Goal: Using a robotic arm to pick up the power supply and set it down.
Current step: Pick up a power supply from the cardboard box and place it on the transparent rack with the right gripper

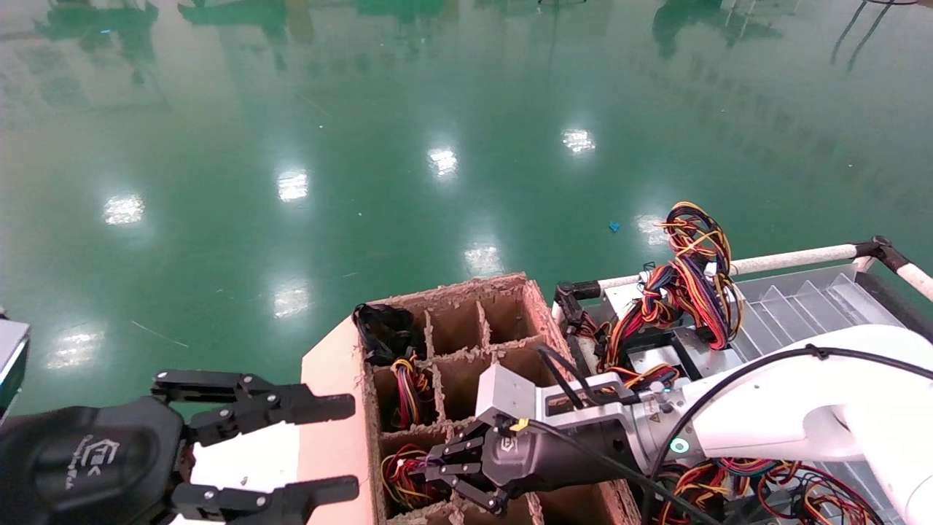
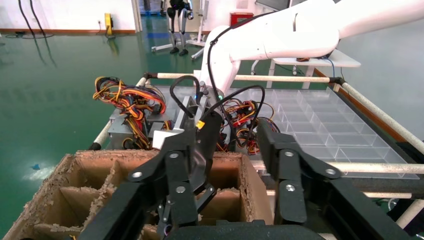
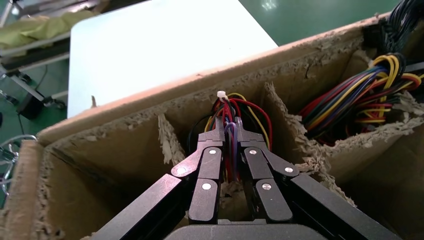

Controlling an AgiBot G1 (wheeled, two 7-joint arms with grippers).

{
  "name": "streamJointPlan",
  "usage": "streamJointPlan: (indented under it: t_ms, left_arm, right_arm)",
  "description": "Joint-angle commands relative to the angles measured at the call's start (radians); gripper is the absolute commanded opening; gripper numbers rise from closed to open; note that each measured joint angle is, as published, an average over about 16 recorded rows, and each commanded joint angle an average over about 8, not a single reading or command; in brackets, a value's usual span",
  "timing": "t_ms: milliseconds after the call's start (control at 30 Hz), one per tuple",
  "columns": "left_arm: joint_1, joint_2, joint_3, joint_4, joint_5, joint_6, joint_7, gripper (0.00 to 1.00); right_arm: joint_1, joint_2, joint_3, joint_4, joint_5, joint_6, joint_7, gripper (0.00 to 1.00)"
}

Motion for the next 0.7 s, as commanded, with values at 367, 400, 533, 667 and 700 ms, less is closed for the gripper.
streamJointPlan:
  t_ms: [367,400,533,667,700]
  left_arm:
    - [0.0,0.0,0.0,0.0,0.0,0.0,0.0,1.0]
    - [0.0,0.0,0.0,0.0,0.0,0.0,0.0,1.0]
    - [0.0,0.0,0.0,0.0,0.0,0.0,0.0,1.0]
    - [0.0,0.0,0.0,0.0,0.0,0.0,0.0,1.0]
    - [0.0,0.0,0.0,0.0,0.0,0.0,0.0,1.0]
  right_arm:
    - [0.005,0.051,0.069,-0.036,0.121,-0.082,-0.026,0.0]
    - [0.004,0.057,0.076,-0.033,0.137,-0.088,-0.026,0.0]
    - [-0.002,0.089,0.104,-0.003,0.215,-0.101,-0.016,0.0]
    - [-0.007,0.127,0.132,0.042,0.303,-0.101,0.001,0.0]
    - [-0.007,0.137,0.139,0.052,0.324,-0.101,0.005,0.0]
